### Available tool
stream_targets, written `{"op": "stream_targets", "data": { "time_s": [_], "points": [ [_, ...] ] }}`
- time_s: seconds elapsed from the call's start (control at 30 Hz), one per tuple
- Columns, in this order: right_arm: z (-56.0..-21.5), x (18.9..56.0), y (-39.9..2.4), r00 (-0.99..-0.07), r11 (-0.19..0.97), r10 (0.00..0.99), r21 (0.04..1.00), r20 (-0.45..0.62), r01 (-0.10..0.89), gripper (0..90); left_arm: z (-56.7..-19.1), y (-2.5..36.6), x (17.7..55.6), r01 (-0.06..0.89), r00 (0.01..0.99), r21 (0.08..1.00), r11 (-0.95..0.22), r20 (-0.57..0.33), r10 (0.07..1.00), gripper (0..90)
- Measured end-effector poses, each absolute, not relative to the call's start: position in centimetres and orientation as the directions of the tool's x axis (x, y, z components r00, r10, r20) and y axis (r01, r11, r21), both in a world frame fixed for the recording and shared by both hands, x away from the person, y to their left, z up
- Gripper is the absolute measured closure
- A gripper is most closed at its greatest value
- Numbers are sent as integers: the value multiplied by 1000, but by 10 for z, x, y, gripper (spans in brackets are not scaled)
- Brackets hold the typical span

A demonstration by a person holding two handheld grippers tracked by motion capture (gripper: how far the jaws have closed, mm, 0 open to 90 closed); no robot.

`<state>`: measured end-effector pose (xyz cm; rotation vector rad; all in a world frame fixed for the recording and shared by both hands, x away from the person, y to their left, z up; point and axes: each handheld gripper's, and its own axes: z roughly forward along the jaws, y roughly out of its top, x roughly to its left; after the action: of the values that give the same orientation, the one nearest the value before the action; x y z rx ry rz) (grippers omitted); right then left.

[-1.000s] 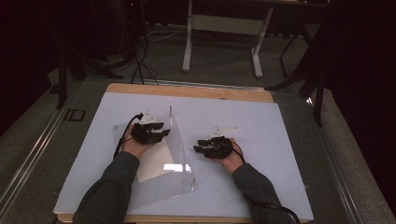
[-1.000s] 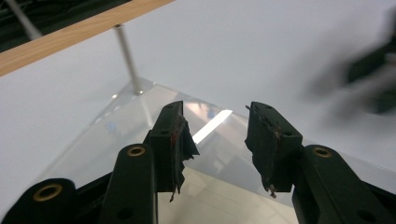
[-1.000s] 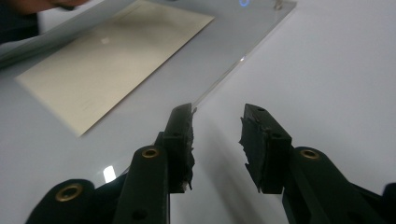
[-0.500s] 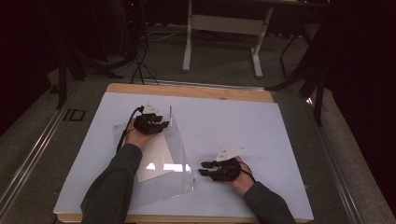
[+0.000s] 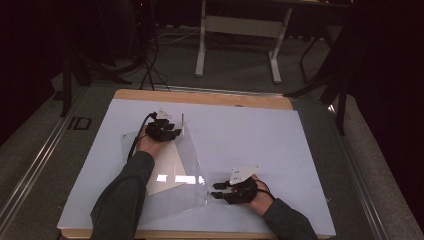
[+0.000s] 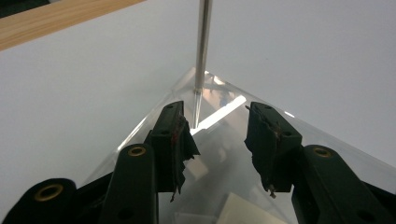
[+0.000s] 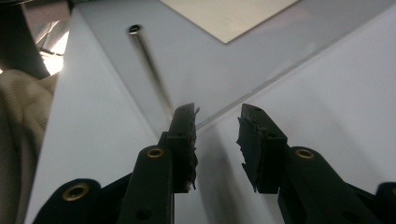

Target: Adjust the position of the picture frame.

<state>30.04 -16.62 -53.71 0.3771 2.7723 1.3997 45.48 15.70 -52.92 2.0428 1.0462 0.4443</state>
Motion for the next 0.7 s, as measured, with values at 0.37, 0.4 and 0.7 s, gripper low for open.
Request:
{"op": "stream_targets", "data": {
  "time_s": [0.37, 0.4, 0.7],
  "points": [
    [-537, 291, -154, -990, 582, 104, 802, 93, 136, 659, -527, 149, 466, 536, 604, 766, -355, -54, 795, 591],
    [-537, 291, -152, -990, 578, 102, 805, 93, 135, 660, -528, 148, 467, 539, 599, 766, -351, -55, 799, 591],
    [-537, 283, -138, -989, 561, 142, 819, 43, 116, 837, -532, 145, 471, 554, 598, 754, -354, -64, 799, 611]
  ]
}}
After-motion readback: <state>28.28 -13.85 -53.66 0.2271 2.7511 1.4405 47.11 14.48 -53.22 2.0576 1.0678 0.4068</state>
